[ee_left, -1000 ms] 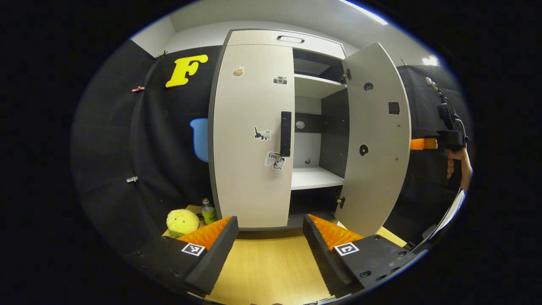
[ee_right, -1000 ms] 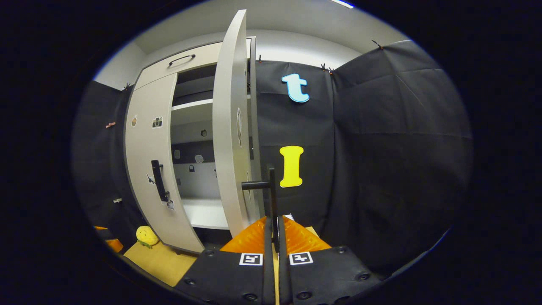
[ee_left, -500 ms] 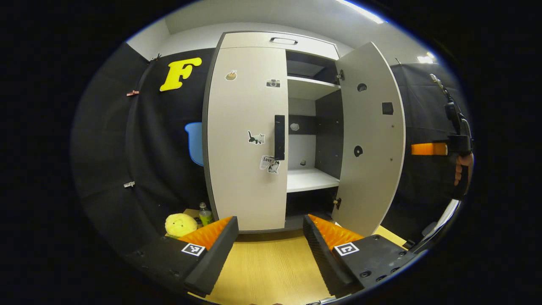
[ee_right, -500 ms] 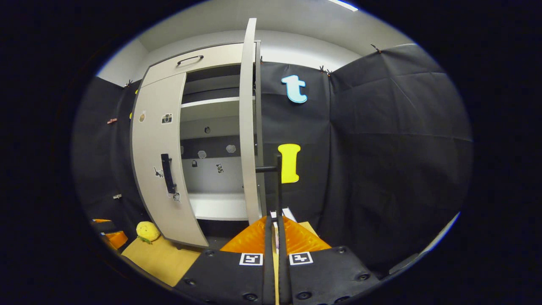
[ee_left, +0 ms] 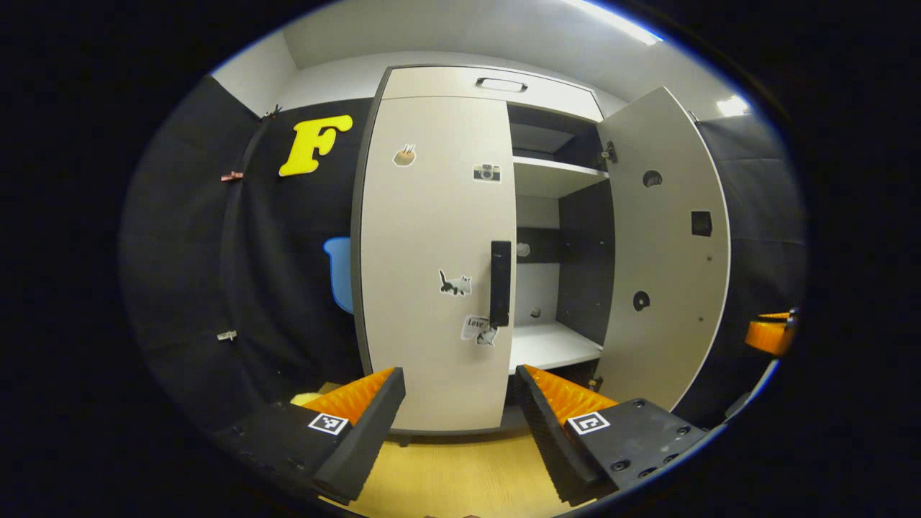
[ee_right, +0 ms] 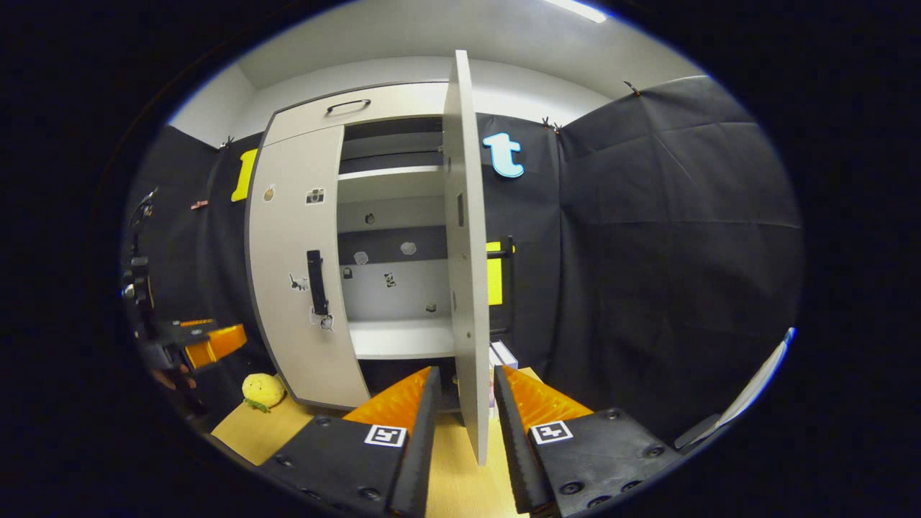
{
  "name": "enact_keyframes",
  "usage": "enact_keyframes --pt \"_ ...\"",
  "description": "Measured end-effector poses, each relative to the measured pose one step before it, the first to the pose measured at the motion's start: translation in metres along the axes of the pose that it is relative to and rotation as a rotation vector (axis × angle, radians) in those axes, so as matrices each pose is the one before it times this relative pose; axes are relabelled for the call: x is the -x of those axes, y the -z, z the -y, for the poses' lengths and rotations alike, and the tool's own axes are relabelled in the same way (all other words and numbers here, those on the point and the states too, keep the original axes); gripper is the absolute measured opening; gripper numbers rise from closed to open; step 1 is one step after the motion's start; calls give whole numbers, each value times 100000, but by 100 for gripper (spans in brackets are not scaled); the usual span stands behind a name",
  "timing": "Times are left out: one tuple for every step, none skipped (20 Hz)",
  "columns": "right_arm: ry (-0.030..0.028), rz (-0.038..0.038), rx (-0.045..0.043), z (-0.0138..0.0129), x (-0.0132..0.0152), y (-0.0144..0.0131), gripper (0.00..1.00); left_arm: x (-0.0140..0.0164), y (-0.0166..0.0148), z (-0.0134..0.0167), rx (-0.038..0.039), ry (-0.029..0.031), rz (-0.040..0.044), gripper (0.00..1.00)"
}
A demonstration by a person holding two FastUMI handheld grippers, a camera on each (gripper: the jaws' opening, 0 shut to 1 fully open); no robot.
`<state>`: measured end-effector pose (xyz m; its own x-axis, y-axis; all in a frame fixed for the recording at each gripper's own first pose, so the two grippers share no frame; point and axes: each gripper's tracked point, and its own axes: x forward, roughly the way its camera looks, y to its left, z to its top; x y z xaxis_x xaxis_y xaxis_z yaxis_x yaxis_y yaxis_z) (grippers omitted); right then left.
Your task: Open the right door of the double-door shoe cabinet with the right hand, and open the left door with the left hand.
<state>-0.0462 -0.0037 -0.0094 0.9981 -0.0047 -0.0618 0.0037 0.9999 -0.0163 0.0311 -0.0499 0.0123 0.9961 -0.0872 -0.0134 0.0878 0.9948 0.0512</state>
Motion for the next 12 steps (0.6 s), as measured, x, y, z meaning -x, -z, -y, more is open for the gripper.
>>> enact_keyframes --pt "-2277 -1389 1185 -1015 135 912 56 -1125 -820 -178 -1077 -1110 1122 95" --pt "-2783 -1899 225 -1001 -26 910 67 -1174 -705 5 -601 -566 1033 95" --pt "-2575 -2006 -1208 -989 -114 921 78 -1368 -547 76 58 -547 482 95" --pt "-2437 -1962 -1460 -829 -222 814 92 -1128 -399 211 601 90 465 95" --pt "-1505 -1649 -1505 -638 -544 786 100 -1237 -376 350 936 -114 94 95" --pt "-1878 -1411 -1073 -569 -353 646 99 -1227 -321 389 1209 291 211 95" --pt "-1837 -777 -589 -573 -563 380 99 -1517 -232 474 1228 298 63 95" --pt "-1817 -395 35 -541 -474 143 99 -1205 -241 461 892 466 20 95" --pt "-1488 349 179 -404 -653 -71 99 -1167 -201 600 528 782 -192 95" --pt "-1206 98 844 -240 -477 137 99 -1087 -187 548 83 672 -152 95" --pt "-450 4 851 -153 -580 -13 99 -1020 -215 489 -624 211 435 92" --pt "-612 366 421 -161 -630 -228 99 -1125 -88 288 -1032 -211 439 95"
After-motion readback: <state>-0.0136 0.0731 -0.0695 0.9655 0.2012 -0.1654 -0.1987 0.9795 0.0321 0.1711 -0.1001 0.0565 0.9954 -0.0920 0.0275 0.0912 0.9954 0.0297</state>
